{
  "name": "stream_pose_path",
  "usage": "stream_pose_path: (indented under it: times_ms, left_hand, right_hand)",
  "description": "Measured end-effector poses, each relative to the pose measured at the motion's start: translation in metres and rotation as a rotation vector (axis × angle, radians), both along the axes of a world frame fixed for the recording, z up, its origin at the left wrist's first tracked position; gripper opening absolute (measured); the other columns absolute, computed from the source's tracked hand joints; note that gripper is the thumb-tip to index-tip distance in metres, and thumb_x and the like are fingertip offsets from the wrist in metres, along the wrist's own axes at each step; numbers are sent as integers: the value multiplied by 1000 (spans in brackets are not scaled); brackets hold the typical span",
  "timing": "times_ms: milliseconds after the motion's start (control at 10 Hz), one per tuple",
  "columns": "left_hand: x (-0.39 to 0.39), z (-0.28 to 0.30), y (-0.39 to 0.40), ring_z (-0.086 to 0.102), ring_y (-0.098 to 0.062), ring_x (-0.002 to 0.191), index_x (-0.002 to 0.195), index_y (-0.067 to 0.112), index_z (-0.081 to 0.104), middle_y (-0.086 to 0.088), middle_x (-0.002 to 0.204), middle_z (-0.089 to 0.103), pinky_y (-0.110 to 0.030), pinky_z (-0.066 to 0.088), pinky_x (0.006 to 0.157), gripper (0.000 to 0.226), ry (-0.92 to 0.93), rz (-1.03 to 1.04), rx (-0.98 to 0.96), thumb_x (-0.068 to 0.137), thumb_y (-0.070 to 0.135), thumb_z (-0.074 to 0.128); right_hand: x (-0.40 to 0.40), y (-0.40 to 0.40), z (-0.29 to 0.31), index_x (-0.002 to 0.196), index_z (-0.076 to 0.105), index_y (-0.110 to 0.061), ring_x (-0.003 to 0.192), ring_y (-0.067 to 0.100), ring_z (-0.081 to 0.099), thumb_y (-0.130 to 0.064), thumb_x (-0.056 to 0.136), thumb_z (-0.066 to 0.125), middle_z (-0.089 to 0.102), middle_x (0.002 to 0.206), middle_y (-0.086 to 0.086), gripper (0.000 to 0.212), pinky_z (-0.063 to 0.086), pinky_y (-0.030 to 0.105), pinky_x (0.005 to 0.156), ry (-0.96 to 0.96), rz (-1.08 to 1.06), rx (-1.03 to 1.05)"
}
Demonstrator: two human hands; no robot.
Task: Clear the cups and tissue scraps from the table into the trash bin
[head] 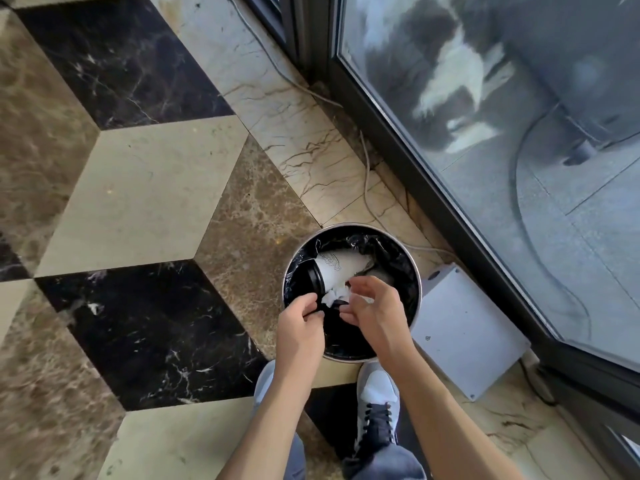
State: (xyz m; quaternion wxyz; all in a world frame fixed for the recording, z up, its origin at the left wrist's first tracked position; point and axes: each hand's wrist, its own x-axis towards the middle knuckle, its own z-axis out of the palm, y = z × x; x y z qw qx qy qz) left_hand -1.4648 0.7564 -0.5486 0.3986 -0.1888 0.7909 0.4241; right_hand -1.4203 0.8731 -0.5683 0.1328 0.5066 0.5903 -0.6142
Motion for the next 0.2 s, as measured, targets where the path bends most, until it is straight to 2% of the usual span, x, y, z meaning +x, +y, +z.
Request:
stream_pose_path:
  times_ms: [100, 200]
  left_hand:
    - [0, 16, -5, 59, -13, 114, 133, 16, 60, 1, 125, 65, -25, 43, 93, 39, -2, 18, 23, 95, 6, 56]
    - [-2, 41, -7, 60, -11, 113, 131, 18, 60, 4, 122, 65, -24, 42, 91, 39, 16, 32, 58, 95, 7, 55]
  right_hand:
    - [1, 5, 18, 116, 63, -8, 79, 22, 75, -4, 91, 50, 64, 111, 6, 29, 62, 29, 72, 28, -17, 22]
    - [-1, 9, 46, 116, 64, -9, 80, 22, 75, -7, 91, 51, 65, 109, 6, 28, 63, 31, 72, 70, -20, 43]
